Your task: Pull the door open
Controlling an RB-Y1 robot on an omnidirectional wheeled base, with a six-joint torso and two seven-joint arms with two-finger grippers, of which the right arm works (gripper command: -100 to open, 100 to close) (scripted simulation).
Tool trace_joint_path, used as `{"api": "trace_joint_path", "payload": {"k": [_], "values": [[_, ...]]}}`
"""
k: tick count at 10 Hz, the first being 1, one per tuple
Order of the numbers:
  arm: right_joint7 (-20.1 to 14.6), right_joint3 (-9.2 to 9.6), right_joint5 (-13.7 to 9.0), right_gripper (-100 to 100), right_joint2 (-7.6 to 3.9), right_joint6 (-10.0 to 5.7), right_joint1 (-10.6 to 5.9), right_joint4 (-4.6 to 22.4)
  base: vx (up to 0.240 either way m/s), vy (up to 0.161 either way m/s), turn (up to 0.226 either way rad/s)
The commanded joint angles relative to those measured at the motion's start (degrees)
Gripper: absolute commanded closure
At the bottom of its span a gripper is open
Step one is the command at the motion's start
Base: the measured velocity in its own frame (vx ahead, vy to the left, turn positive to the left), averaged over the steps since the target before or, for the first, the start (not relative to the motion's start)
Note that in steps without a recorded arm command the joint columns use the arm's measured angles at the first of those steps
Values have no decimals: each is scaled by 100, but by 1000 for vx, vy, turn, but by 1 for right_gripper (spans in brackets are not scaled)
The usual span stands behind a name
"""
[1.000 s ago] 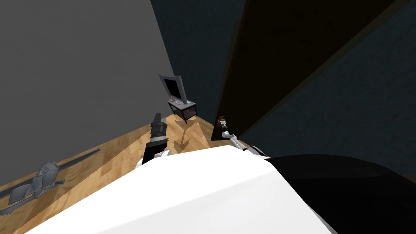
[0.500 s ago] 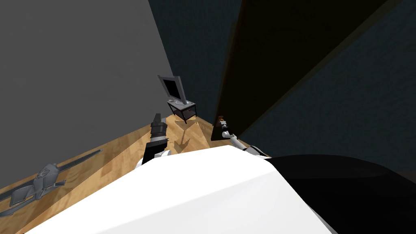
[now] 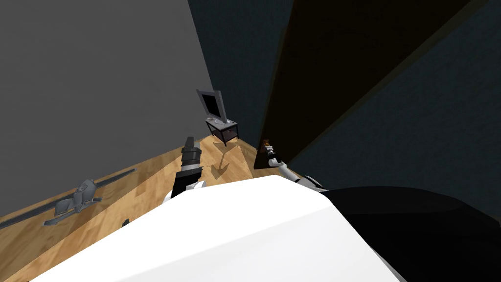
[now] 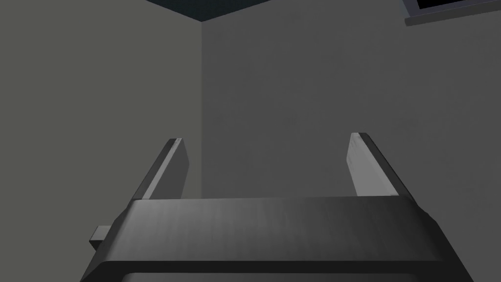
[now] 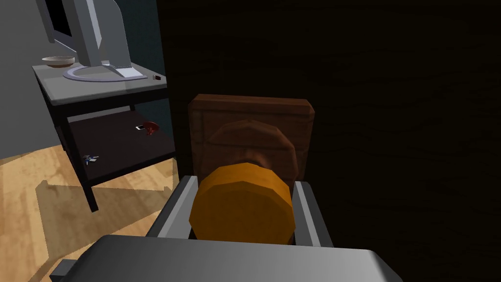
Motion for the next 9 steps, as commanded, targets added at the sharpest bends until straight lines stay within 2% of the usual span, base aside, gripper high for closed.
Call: {"api": "trace_joint_path", "payload": {"k": [1,6,7,8,9], "values": [[-157,164,15,100,-120,-56,49,-56,-194,-77,107],[-524,544,38,100,-478,-160,178,-264,-196,-98,120],[-481,507,36,100,-437,-143,165,-223,-79,-29,26],[-578,627,52,100,-523,-184,197,-268,-120,-61,83],[-605,659,57,100,-550,-200,203,-283,-164,-79,93]]}}
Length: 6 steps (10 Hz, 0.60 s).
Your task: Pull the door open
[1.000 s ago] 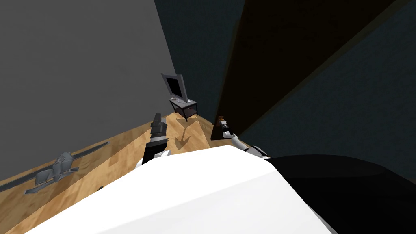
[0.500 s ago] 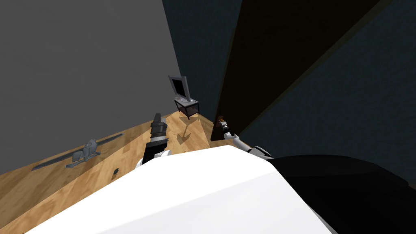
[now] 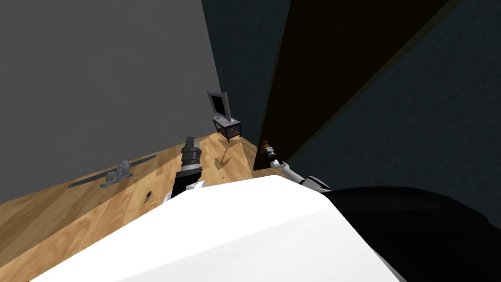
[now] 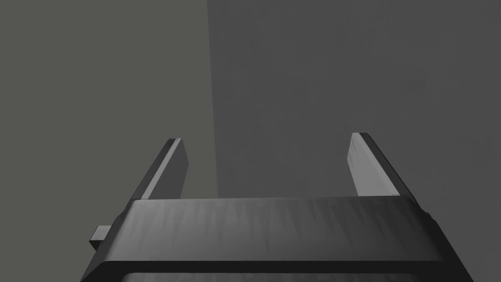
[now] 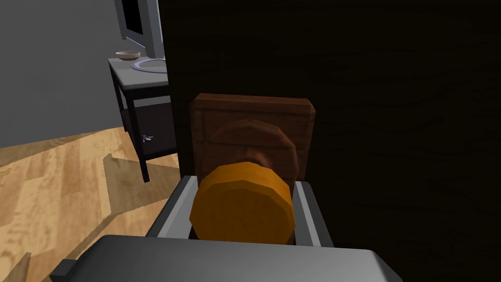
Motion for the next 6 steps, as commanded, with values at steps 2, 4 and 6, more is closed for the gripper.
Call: {"api": "trace_joint_path", "payload": {"k": [2,4,6], "values": [[-121,148,22,100,-113,-67,29,-73,-148,-59,75],[-228,271,39,100,-220,-130,50,-129,-163,-96,87],[-368,431,60,100,-358,-211,78,-203,-176,-99,101]]}}
